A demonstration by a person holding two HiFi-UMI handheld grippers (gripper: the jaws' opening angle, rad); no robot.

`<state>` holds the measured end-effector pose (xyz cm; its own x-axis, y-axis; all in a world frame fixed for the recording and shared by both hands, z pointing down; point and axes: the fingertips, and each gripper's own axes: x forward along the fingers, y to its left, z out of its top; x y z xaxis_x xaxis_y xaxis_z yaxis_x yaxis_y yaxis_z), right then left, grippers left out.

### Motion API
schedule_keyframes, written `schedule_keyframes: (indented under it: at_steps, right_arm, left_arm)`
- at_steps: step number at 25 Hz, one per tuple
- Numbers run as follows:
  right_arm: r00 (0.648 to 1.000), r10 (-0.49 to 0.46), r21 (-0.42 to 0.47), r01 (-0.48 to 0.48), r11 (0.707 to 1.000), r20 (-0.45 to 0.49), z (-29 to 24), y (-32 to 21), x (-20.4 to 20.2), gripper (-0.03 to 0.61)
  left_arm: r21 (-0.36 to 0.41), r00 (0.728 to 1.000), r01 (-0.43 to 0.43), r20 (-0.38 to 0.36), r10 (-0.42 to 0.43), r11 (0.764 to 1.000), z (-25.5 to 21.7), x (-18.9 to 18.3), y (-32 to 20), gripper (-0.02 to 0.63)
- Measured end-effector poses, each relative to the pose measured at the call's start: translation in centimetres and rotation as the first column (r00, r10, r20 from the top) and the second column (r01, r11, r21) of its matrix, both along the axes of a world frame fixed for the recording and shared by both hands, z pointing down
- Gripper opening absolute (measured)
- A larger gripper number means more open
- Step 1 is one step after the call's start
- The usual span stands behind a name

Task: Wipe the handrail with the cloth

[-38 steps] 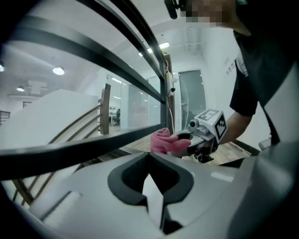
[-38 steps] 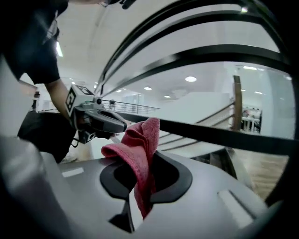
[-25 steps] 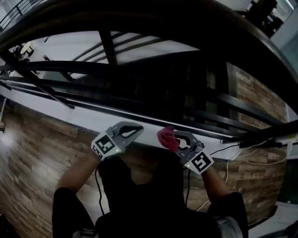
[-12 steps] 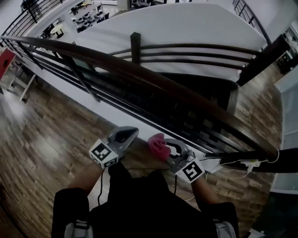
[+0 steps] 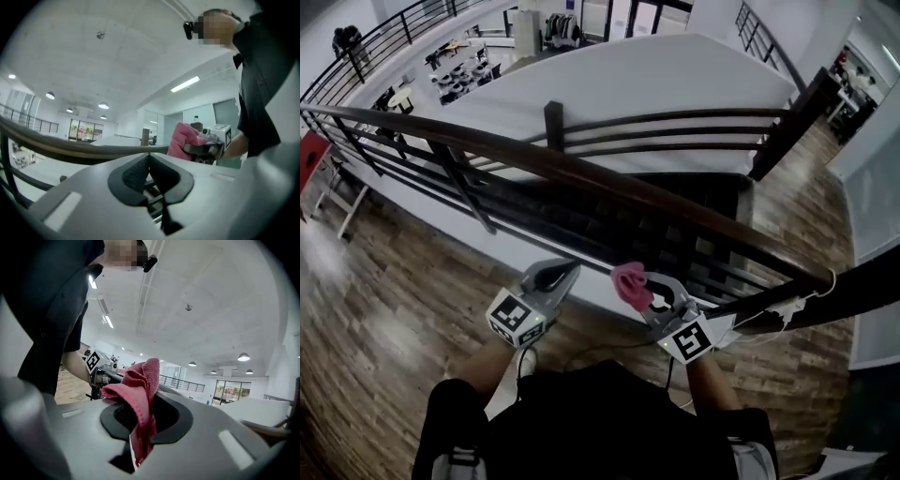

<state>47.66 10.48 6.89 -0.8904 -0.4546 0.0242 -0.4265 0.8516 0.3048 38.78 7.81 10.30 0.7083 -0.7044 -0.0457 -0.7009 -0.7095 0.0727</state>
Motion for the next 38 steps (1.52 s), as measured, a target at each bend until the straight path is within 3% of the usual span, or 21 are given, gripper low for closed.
schedule_keyframes:
  at_steps: [3,8,13,18,25,31,38]
  right_arm:
    - [0.996,0.09,-0.018,-0.09,0.996,0.017,0.1,0.0,-1.7,0.051]
    - [0.962,0.264,-0.066,-0.26,0.963,0.065,-0.4,1.0,-4.5,0.051]
    - [0.905,0.394,-0.115,-0.38,0.918,0.158,-0.9,3.0,-6.1,0.051]
    - [0.896,0.437,-0.063,-0.433,0.899,0.078,-0.6,5.8,-8.0,0.051]
    - [0.839,0.531,-0.073,-0.526,0.848,0.12,-0.4,7.4,-3.1,0.051]
    - [0.783,0.601,-0.165,-0.579,0.798,0.16,1.3,7.6,1.6,0.05]
    - [0.795,0.582,-0.139,-0.566,0.813,0.172,0.5,7.2,1.5,0.049]
  left_arm:
    - [0.047,0.999,0.014,0.038,-0.016,0.999,-1.1,-2.5,-0.1,0.0]
    - [0.108,0.993,-0.069,0.103,0.058,0.992,-2.5,-5.7,1.1,0.0]
    - [0.093,0.994,-0.098,0.057,0.093,0.991,-2.0,-10.0,1.5,0.0]
    - [0.111,0.99,-0.135,0.048,0.131,0.985,-1.2,-11.9,2.9,0.0]
    - [0.077,0.99,-0.138,-0.029,0.141,0.987,-1.2,-8.6,4.6,0.0]
    - [0.098,0.99,-0.115,-0.067,0.122,0.988,-1.3,-6.6,4.7,0.0]
    - [0.092,0.988,-0.126,-0.077,0.133,0.988,-1.3,-5.6,4.4,0.0]
